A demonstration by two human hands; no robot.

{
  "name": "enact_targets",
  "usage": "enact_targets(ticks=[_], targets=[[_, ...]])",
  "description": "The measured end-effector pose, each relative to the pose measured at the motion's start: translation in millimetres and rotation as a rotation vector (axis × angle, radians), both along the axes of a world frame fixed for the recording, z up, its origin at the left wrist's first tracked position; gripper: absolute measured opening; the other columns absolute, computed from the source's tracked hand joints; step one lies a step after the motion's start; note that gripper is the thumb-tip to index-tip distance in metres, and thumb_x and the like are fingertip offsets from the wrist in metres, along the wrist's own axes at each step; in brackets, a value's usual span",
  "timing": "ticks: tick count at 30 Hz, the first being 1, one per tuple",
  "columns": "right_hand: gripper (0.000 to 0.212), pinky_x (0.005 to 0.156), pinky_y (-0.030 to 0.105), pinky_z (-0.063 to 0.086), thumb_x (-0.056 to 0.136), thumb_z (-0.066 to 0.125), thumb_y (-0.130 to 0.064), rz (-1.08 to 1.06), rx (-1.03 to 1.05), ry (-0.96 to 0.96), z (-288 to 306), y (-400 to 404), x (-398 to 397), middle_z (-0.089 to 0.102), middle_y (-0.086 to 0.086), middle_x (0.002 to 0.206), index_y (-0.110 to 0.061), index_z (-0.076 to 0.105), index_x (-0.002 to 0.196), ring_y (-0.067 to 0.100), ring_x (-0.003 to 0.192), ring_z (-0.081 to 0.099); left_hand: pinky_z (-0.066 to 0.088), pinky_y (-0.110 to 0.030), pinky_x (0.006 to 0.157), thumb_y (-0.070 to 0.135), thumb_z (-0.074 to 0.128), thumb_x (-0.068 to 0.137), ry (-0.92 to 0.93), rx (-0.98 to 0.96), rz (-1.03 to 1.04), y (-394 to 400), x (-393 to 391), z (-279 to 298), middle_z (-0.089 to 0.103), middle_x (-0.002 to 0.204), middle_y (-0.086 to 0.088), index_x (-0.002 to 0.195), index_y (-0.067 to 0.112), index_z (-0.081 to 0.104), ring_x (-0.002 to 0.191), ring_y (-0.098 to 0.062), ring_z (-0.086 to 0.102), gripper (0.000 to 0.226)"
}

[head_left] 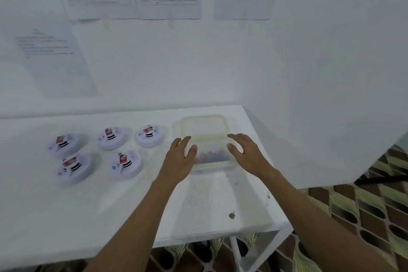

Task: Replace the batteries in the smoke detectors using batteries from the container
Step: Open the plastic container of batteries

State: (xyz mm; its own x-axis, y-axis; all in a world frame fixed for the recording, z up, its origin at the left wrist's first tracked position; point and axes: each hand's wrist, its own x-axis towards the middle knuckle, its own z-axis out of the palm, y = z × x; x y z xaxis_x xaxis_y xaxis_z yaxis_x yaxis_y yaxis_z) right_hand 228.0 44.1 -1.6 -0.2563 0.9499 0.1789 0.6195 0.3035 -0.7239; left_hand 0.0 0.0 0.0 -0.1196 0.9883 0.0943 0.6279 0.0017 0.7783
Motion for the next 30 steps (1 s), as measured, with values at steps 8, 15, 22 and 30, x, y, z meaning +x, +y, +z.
enact_targets(ticks=[8,15,22,30], targets=[[0.041,0.108,0.024,0.029,0.1,0.053,-0.036,-0.009,-0.153,0.128,-10,2,-9,0.046,0.001,0.144,-0.026,0.052,0.14,0.015,0.135,0.04,0.03,-0.031,0.101,0.043,0.04,0.1,0.01,-0.091,0.059,-1,16,-7,0.046,0.141,-0.008,0.146,0.029,0.039,0.131,-0.023,0.04,0.048],[0.044,0.088,0.014,0.037,0.094,0.062,-0.04,-0.042,-0.239,0.199,-13,-18,-7,0.039,0.0,0.123,-0.036,0.052,0.137,0.01,0.112,0.048,0.03,-0.023,0.089,0.047,0.052,0.094,-0.103,-0.136,0.091,-20,18,-6,0.043,0.121,-0.006,0.138,0.042,0.045,0.102,-0.012,0.041,0.045],[0.043,0.071,0.008,0.047,0.088,0.068,-0.045,-0.001,-0.288,0.245,-16,-26,-3,0.04,-0.002,0.118,-0.046,0.054,0.129,0.002,0.106,0.052,0.046,-0.021,0.083,0.047,0.06,0.089,-0.296,-0.135,0.053,-29,18,-12,0.055,0.118,0.003,0.125,0.047,0.051,0.104,-0.011,0.059,0.037],[0.043,0.074,0.007,0.043,0.087,0.07,-0.044,0.016,-0.239,0.243,-19,-24,-2,0.05,0.0,0.115,-0.045,0.055,0.128,0.001,0.101,0.054,0.053,-0.04,0.096,0.057,0.067,0.076,-0.385,-0.063,0.093,-32,16,-22,0.065,0.12,0.01,0.121,0.045,0.058,0.109,-0.013,0.063,0.048]])
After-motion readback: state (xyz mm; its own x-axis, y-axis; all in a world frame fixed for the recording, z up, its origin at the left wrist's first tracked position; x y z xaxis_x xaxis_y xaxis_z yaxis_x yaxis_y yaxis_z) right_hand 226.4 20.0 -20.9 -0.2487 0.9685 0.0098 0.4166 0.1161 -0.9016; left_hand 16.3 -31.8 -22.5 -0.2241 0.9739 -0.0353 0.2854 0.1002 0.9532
